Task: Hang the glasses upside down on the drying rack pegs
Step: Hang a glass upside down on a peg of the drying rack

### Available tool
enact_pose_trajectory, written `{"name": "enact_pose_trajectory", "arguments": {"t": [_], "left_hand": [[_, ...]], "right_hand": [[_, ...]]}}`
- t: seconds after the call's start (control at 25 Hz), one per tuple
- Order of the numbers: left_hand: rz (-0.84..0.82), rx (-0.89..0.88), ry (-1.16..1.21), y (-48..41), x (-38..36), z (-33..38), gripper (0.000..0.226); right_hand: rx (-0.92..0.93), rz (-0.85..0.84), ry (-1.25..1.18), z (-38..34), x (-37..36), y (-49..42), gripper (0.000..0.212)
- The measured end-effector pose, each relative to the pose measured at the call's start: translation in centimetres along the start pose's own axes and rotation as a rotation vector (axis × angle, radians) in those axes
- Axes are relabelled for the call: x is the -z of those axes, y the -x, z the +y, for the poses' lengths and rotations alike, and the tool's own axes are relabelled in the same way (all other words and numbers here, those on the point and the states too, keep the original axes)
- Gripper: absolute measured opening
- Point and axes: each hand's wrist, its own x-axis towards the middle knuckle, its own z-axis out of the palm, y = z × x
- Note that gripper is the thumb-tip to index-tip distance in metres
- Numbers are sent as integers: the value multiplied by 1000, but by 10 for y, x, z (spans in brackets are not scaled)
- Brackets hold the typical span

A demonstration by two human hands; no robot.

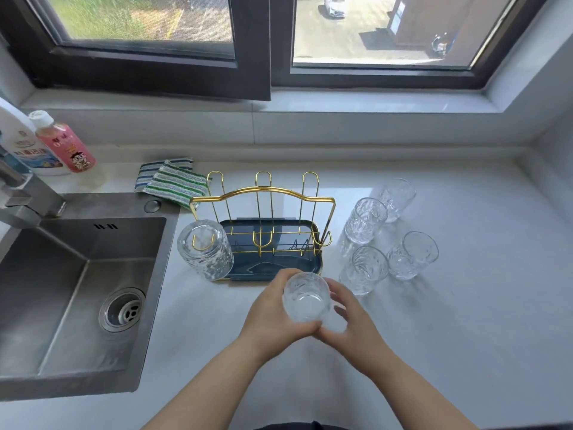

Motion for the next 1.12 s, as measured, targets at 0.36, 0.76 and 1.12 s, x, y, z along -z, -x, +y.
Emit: {"name": "enact_pose_trajectory", "arguments": {"t": [0.36,0.76,1.12], "left_hand": [[52,-147,195,35,60,40,66],[355,-297,-548,-10,83,48,87],[308,-192,-858,-35,89,28,77]], "right_hand": [[86,-99,-582,-89,6,-1,73],[404,93,431,-142,-24,-56,83],[311,32,388,-105,-42,-85,96]]}}
